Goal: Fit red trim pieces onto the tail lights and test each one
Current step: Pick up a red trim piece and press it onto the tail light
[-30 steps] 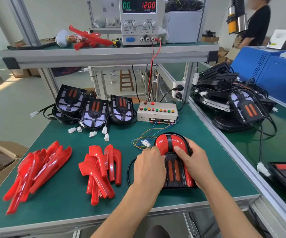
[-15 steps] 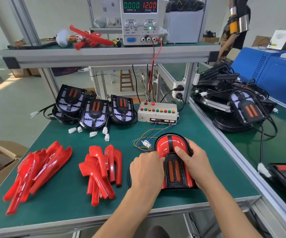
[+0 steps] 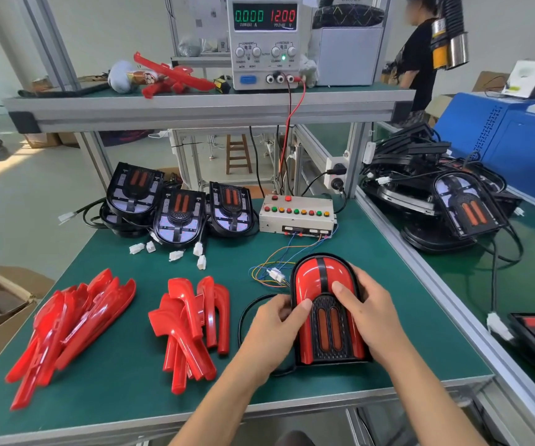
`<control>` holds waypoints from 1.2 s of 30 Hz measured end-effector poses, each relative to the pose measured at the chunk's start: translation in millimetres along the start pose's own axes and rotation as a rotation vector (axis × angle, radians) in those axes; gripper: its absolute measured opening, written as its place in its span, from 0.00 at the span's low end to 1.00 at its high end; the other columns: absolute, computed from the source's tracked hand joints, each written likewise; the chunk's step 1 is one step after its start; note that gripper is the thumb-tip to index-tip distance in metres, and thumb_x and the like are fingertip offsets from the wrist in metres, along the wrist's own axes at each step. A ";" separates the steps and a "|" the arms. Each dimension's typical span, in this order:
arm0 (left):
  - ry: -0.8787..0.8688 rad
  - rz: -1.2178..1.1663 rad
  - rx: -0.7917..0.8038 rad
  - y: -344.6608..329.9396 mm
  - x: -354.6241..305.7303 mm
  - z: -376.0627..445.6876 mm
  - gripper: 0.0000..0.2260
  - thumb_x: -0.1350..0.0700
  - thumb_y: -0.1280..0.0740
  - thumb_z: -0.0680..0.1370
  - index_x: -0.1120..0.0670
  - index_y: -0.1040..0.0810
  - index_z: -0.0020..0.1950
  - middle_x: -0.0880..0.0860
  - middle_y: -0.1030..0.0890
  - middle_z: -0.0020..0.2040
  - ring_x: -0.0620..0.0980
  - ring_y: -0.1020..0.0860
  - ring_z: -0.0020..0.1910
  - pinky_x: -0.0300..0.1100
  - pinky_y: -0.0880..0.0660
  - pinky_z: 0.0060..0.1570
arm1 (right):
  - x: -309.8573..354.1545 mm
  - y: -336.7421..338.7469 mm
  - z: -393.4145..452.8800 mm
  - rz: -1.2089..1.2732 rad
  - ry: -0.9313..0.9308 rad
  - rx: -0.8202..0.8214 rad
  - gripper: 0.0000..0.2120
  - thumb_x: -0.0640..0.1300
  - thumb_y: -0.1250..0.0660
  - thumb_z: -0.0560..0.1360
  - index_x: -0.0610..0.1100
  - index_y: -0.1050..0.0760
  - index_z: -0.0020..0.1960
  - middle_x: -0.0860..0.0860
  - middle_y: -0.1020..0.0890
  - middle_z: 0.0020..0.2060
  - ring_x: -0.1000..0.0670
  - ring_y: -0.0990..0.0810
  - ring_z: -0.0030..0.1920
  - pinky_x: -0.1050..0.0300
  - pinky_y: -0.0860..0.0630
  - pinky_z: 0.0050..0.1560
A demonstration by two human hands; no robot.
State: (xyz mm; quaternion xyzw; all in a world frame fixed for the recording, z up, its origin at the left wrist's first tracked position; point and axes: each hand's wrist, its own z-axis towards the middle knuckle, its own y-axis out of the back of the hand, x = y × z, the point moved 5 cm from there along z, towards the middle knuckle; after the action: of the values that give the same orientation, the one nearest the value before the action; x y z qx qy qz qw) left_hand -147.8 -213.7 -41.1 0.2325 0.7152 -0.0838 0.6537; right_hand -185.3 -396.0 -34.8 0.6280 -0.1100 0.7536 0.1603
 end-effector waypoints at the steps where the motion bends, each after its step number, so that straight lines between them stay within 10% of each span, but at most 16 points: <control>1: 0.000 -0.082 0.016 -3.1 1.3 -1.2 0.13 0.46 0.33 0.82 0.52 0.21 0.60 0.48 0.14 0.54 0.44 0.17 0.55 0.49 0.23 0.64 | 1.1 -0.5 -0.6 -0.007 0.006 0.007 0.16 0.47 0.28 0.79 0.56 0.21 0.65 0.56 0.14 0.57 0.55 0.16 0.58 0.66 0.21 0.53; 7: -0.117 -0.147 -0.050 -11.2 6.2 -3.1 0.15 0.38 0.35 0.78 0.47 0.22 0.56 0.51 0.15 0.51 0.53 0.17 0.52 0.54 0.21 0.58 | 19.3 1.2 6.4 -0.248 -0.010 0.092 0.28 0.69 0.29 0.69 0.59 0.24 0.65 0.61 0.16 0.57 0.61 0.18 0.58 0.61 0.23 0.58; 10: -0.197 -0.094 -0.050 -14.1 2.0 -3.9 0.14 0.38 0.36 0.78 0.45 0.23 0.56 0.47 0.15 0.50 0.48 0.17 0.49 0.40 0.20 0.49 | 34.1 0.6 15.0 -0.469 0.015 0.065 0.36 0.74 0.33 0.66 0.60 0.31 0.70 0.69 0.24 0.62 0.73 0.27 0.60 0.70 0.32 0.59; 17: -0.217 -0.116 -0.021 -14.2 -4.4 -2.4 0.07 0.47 0.34 0.82 0.46 0.22 0.59 0.42 0.15 0.53 0.41 0.17 0.52 0.31 0.24 0.49 | 54.0 -6.3 41.2 -0.579 -0.004 0.113 0.23 0.73 0.32 0.65 0.59 0.20 0.52 0.63 0.16 0.47 0.66 0.20 0.47 0.62 0.24 0.49; 36: -0.142 0.020 0.154 2.7 26.2 -6.0 0.14 0.51 0.26 0.75 0.47 0.20 0.60 0.42 0.16 0.57 0.41 0.20 0.59 0.46 0.27 0.68 | 46.9 -5.9 46.8 -0.430 -0.111 0.143 0.18 0.69 0.28 0.65 0.59 0.19 0.48 0.63 0.15 0.42 0.61 0.15 0.41 0.60 0.23 0.43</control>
State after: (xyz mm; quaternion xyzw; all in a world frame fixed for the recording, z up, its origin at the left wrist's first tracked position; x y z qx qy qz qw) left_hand -153.0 -203.0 -65.3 0.2827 0.6563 -0.1484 0.6836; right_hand -148.0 -402.9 19.8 0.6873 0.0716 0.6721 0.2659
